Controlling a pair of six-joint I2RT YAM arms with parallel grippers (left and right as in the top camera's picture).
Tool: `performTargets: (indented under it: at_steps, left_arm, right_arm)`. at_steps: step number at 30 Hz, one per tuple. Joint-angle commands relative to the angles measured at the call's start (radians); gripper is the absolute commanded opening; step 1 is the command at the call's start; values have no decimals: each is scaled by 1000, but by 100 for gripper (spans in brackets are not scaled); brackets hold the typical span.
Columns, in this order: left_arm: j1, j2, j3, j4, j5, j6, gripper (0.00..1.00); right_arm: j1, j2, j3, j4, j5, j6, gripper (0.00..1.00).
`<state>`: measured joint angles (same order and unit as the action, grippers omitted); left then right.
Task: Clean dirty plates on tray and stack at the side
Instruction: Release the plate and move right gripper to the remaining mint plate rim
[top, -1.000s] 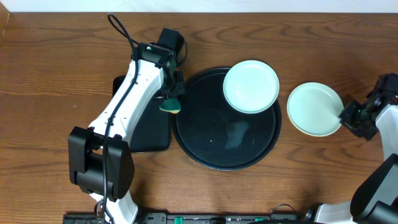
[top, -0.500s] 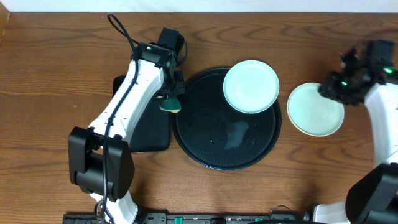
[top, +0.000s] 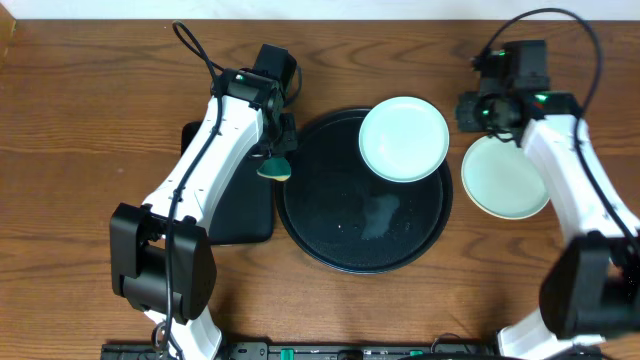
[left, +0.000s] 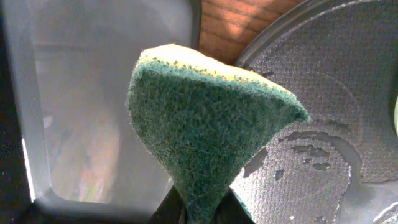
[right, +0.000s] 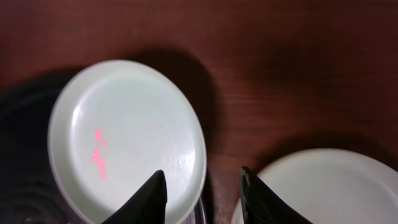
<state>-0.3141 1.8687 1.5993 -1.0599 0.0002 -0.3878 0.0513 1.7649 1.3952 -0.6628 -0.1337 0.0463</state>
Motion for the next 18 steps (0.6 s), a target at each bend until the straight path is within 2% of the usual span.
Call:
performTargets:
  at_steps: [1,4,9,15,18]
  left_arm:
    - [6,7,10,3,-12,14,8]
    - [6,7,10,3,-12,14,7]
    - [6,7,10,3,-12,14,7]
    - [6,7,10,3,-12,14,7]
    - [6,7,10,3,-12,14,8]
  right_arm:
    - [18,98,16,24,13,-69,37]
    - [20,158,16,27,13,-99,40]
    - [21,229,16,28,12,-108,38]
    - [22,240,16,27,-2,-107,13]
    - [23,238,17,18,-27,-106,4]
